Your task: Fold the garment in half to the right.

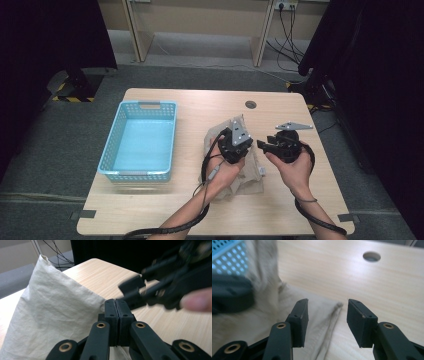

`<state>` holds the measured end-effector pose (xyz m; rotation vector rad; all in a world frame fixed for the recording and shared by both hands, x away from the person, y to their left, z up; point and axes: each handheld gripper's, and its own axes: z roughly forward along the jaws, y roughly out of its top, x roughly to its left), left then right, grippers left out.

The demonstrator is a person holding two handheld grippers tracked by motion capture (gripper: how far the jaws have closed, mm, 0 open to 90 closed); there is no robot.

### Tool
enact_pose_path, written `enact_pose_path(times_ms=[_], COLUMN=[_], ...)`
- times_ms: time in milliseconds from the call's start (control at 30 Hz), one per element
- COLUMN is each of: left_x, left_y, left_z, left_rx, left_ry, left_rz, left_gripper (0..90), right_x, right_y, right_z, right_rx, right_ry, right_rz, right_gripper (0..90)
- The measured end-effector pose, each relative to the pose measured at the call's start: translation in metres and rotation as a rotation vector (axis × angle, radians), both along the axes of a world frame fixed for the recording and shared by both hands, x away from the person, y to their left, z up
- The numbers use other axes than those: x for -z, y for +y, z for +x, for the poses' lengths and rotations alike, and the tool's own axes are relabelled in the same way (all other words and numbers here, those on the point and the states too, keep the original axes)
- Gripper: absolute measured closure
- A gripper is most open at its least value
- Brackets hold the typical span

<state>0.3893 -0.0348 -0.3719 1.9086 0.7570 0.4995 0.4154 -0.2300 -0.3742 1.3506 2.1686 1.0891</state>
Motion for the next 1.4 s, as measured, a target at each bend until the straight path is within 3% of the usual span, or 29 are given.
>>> enact_pose_path(times_ms=[300, 567, 900, 1133, 1300, 1400], left_x=[0.005, 0.006, 0.007, 0.008, 0.009, 0.009], left_y=[-0.004, -0.004, -0.006, -0.006, -0.007, -0.007], left_z=[0.001, 0.001, 0.0, 0.0, -0.001, -0.002], left_rx=[0.002, 0.006, 0.01, 0.017, 0.019, 0.03], left_ry=[0.001, 0.002, 0.003, -0.011, -0.008, 0.002], left_rz=[0.009, 0.015, 0.022, 0.028, 0.027, 0.002], left_gripper=[88.7, 88.6, 88.6, 88.6, 87.9, 84.1], right_x=[-0.033, -0.046, -0.04, -0.036, -0.034, -0.033], right_y=[0.012, 0.029, 0.048, 0.052, 0.05, 0.046], right_z=[0.001, 0.007, 0.024, 0.031, 0.033, 0.035], right_rx=[-0.04, -0.097, -0.136, -0.132, -0.131, -0.123], right_ry=[-0.081, -0.108, -0.056, -0.031, -0.016, -0.005], right_rz=[0.046, 0.059, 0.038, 0.018, 0.022, 0.041], right_gripper=[52.5, 52.9, 55.5, 78.8, 82.8, 85.1])
